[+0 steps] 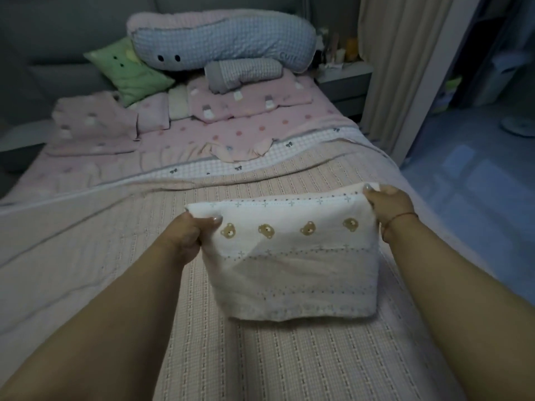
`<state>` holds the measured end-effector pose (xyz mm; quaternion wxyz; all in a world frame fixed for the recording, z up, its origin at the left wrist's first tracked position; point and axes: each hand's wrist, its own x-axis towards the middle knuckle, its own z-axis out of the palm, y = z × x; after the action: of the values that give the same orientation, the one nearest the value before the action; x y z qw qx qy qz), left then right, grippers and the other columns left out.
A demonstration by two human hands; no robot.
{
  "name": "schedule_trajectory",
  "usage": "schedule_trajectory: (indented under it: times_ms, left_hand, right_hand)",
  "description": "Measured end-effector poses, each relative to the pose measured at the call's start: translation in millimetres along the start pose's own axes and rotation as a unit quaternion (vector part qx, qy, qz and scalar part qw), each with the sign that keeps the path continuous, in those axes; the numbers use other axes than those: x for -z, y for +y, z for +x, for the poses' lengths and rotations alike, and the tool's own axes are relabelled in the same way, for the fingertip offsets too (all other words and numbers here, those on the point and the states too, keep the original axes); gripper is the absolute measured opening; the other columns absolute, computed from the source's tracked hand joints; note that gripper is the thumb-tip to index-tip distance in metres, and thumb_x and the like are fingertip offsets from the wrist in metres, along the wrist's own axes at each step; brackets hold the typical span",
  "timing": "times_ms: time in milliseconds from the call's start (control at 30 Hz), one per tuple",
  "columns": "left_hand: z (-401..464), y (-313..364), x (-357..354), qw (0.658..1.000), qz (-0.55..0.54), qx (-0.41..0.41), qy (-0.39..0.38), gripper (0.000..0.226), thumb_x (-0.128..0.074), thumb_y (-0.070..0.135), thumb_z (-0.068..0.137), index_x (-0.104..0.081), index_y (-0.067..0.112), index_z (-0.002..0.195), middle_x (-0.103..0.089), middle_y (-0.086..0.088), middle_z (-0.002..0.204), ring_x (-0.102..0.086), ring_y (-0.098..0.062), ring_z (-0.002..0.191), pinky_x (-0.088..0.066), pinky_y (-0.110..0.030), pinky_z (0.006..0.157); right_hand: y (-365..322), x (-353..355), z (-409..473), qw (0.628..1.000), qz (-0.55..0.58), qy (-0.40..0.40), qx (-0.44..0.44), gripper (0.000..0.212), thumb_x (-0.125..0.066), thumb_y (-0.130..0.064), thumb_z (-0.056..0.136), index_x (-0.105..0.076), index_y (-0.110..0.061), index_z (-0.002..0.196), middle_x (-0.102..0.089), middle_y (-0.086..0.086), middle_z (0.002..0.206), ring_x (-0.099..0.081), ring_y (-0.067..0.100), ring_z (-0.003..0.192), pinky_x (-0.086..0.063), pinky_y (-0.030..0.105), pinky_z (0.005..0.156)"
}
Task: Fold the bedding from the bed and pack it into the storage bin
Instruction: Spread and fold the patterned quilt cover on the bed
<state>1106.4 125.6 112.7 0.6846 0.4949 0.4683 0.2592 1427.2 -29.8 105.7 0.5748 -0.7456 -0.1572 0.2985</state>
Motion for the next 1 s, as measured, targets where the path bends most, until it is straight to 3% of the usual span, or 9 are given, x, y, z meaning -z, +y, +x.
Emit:
schedule_trajectory:
  times_ms: [267, 400, 533, 633, 667, 700, 733, 833, 1000]
  left_hand:
    - [-1.5, 55.7, -3.1, 0.987, -0.007, -0.161, -0.018, 0.08, -0.084, 0.013, 0.06, -0.051, -0.002, 0.131, -0.064, -0.016, 0.122, -0.064, -0.028, 0.109, -0.056, -0.032, 0.081]
    - [-9.4, -13.0, 7.2, 0.998, 0.027, -0.051, 0.0, 0.07, -0.077, 0.006, 0.068, -0.051, 0.007, 0.132, -0.062, -0.009, 0.127, -0.057, -0.028, 0.118, -0.044, -0.041, 0.103]
    - [-38.3, -125.6, 10.4, 0.979, 0.14, 0.149, 0.008, 0.082, -0.09, 0.012, 0.049, -0.059, 0.011, 0.124, -0.065, -0.01, 0.122, -0.06, -0.025, 0.11, -0.046, -0.04, 0.099]
    - [-61.2, -178.1, -7.9, 0.944, 0.222, 0.243, -0.026, 0.119, -0.09, 0.053, 0.043, -0.045, -0.003, 0.138, -0.055, -0.005, 0.134, -0.056, -0.023, 0.119, -0.041, -0.018, 0.099]
    - [-62.2, -190.8, -14.5, 0.947, 0.187, 0.259, -0.023, 0.152, -0.036, 0.088, 0.019, -0.042, -0.007, 0.137, -0.058, -0.002, 0.128, -0.059, -0.022, 0.115, -0.043, -0.013, 0.093]
    - [-61.6, -199.0, -18.4, 0.95, 0.119, 0.288, -0.004, 0.072, -0.049, -0.015, 0.059, -0.049, -0.01, 0.131, -0.068, -0.004, 0.114, -0.065, -0.023, 0.101, -0.052, -0.016, 0.08]
    - [-56.4, -206.8, -13.4, 0.956, 0.091, 0.278, 0.033, 0.086, -0.092, 0.02, 0.05, -0.057, -0.009, 0.124, -0.074, -0.006, 0.098, -0.068, -0.023, 0.088, -0.056, -0.021, 0.066]
    - [-32.1, -214.0, -6.2, 0.947, 0.086, 0.296, 0.088, 0.058, -0.088, 0.023, 0.061, -0.067, 0.001, 0.111, -0.074, -0.013, 0.093, -0.071, -0.028, 0.083, -0.055, -0.029, 0.06]
    - [11.6, -209.8, -10.5, 0.955, 0.157, 0.202, 0.152, 0.038, -0.077, 0.03, 0.078, -0.066, 0.008, 0.106, -0.07, -0.008, 0.097, -0.067, -0.028, 0.088, -0.054, -0.032, 0.07]
  right_hand:
    - [-58.6, 3.2, 15.1, 0.989, 0.105, -0.025, 0.101, 0.013, -0.052, -0.02, 0.096, -0.061, -0.016, 0.104, -0.061, -0.003, 0.09, -0.058, 0.013, 0.086, -0.049, 0.016, 0.068]
    - [-1.6, 6.9, 22.6, 0.999, 0.021, -0.041, -0.026, 0.034, -0.065, -0.029, 0.087, -0.063, -0.007, 0.113, -0.062, 0.008, 0.106, -0.059, 0.026, 0.103, -0.047, 0.035, 0.094]
    - [102.4, 20.1, 2.8, 0.95, -0.203, -0.116, -0.207, 0.061, -0.068, -0.033, 0.084, -0.053, 0.007, 0.127, -0.056, 0.021, 0.128, -0.056, 0.034, 0.112, -0.046, 0.042, 0.097]
    - [168.1, 31.0, -17.8, 0.865, -0.373, -0.186, -0.278, 0.068, -0.06, -0.034, 0.09, -0.036, 0.005, 0.14, -0.037, 0.02, 0.147, -0.04, 0.032, 0.133, -0.035, 0.035, 0.109]
    - [178.1, 32.5, -21.4, 0.846, -0.403, -0.196, -0.287, 0.067, -0.057, -0.035, 0.092, -0.035, 0.004, 0.142, -0.036, 0.018, 0.148, -0.039, 0.029, 0.135, -0.034, 0.031, 0.108]
    - [186.0, 33.5, -20.1, 0.842, -0.407, -0.194, -0.295, 0.063, -0.057, -0.033, 0.092, -0.038, 0.003, 0.141, -0.039, 0.017, 0.146, -0.042, 0.029, 0.132, -0.036, 0.031, 0.107]
    - [188.2, 32.7, -17.8, 0.849, -0.384, -0.187, -0.31, 0.059, -0.059, -0.03, 0.09, -0.044, 0.003, 0.137, -0.046, 0.018, 0.141, -0.047, 0.03, 0.126, -0.039, 0.033, 0.106]
    - [191.7, 22.0, 2.7, 0.897, -0.279, -0.141, -0.313, 0.066, -0.07, -0.041, 0.077, -0.056, 0.0, 0.127, -0.06, 0.02, 0.123, -0.059, 0.034, 0.109, -0.047, 0.045, 0.1]
    - [168.8, -21.5, 26.9, 0.933, -0.293, -0.118, -0.171, 0.068, -0.065, -0.052, 0.08, -0.053, -0.003, 0.127, -0.06, 0.017, 0.121, -0.06, 0.031, 0.105, -0.048, 0.033, 0.085]
